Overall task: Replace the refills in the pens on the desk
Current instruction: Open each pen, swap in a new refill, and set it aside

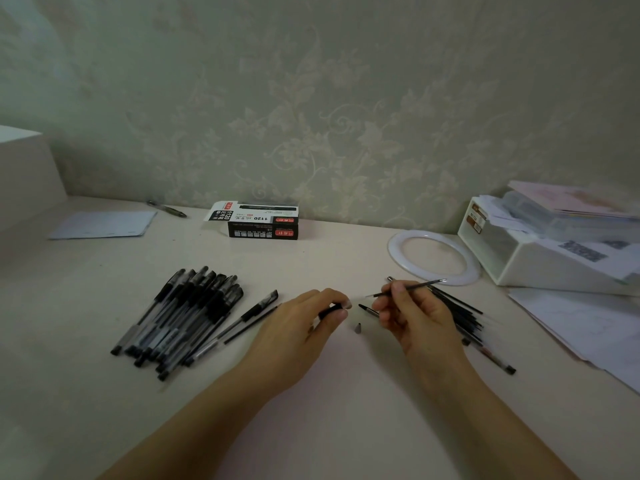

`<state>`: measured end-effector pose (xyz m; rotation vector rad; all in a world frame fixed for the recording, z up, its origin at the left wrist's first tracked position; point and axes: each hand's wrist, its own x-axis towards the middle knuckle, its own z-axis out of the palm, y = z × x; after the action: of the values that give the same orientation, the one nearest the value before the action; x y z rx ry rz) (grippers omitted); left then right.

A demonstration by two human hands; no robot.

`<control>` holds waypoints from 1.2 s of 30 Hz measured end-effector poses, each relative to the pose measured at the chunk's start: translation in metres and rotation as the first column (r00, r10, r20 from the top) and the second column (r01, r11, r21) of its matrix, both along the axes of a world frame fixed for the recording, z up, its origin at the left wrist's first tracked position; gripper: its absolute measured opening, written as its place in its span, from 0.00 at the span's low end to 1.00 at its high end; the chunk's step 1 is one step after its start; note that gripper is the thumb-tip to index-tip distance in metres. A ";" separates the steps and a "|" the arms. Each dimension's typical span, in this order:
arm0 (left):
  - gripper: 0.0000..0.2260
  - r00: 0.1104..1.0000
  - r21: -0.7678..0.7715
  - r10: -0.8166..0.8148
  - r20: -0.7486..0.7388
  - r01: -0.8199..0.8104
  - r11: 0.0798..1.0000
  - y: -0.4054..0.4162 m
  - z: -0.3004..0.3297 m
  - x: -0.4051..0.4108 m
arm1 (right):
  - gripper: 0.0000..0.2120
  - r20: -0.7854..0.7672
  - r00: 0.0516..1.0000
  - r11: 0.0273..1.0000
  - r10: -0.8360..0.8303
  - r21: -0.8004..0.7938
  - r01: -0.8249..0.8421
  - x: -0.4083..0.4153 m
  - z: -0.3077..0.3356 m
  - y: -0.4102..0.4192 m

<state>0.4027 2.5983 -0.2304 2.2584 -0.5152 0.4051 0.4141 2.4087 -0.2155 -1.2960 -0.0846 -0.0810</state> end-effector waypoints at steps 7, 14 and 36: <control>0.09 0.999 0.028 -0.032 0.016 0.032 0.999 -0.001 0.001 -0.001 | 0.10 0.072 0.995 0.990 0.065 -0.132 -0.055 -0.002 -0.002 0.002; 0.05 0.996 -0.067 -0.086 0.022 0.087 0.994 -0.003 0.006 -0.003 | 0.08 0.221 0.957 0.798 0.187 -0.603 -0.016 -0.009 -0.006 0.006; 0.11 0.998 0.108 -0.060 0.008 0.058 0.992 0.000 -0.003 -0.001 | 0.06 0.170 0.983 0.902 0.075 -0.432 0.006 0.001 -0.008 -0.001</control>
<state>0.4021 2.5987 -0.2330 2.3391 -0.6217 0.3681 0.4148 2.4078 -0.2233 -1.7299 -0.2976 -0.1578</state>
